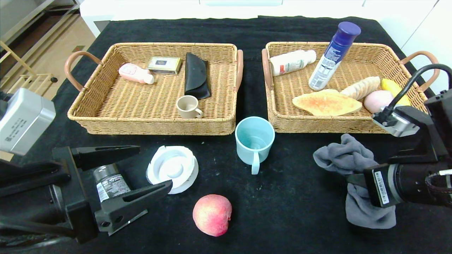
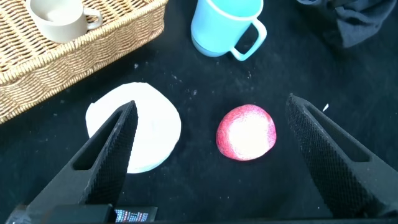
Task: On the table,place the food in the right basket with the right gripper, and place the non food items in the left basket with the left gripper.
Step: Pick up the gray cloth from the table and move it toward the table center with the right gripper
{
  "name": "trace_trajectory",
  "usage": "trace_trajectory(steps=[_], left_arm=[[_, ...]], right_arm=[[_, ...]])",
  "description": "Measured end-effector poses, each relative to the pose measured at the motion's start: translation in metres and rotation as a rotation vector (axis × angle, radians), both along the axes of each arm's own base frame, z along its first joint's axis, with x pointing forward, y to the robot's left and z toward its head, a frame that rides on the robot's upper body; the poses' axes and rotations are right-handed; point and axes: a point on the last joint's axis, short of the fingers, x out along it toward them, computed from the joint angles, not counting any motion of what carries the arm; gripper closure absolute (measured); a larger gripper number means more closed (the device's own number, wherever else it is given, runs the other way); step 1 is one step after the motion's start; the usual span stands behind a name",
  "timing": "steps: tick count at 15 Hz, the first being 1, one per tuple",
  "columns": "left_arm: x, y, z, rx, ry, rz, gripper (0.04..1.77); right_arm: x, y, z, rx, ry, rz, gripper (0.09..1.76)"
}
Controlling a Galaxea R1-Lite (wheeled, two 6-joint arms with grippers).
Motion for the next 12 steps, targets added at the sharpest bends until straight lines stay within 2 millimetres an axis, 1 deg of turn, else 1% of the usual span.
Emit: trace_trajectory(steps=[3,7,10,12], left_arm=[[0.001,0.000,-0.001,0.003,0.006,0.001,0.09],[0.003,-0.001,-0.002,0.006,0.009,0.010,0.09],[0.005,-0.002,-0.002,0.008,0.013,0.011,0.09],[0.005,-0.002,-0.003,0.011,0.018,0.011,0.09]], right_arm=[[-0.013,0.016,0.001,0.058,0.057,0.093,1.54],[-0.017,0.041,0.005,0.162,0.129,0.182,1.54],[-0.015,0.059,-0.006,0.145,0.181,0.217,1.54],[-0.013,0.068,-0.014,0.125,0.203,0.230,1.54]])
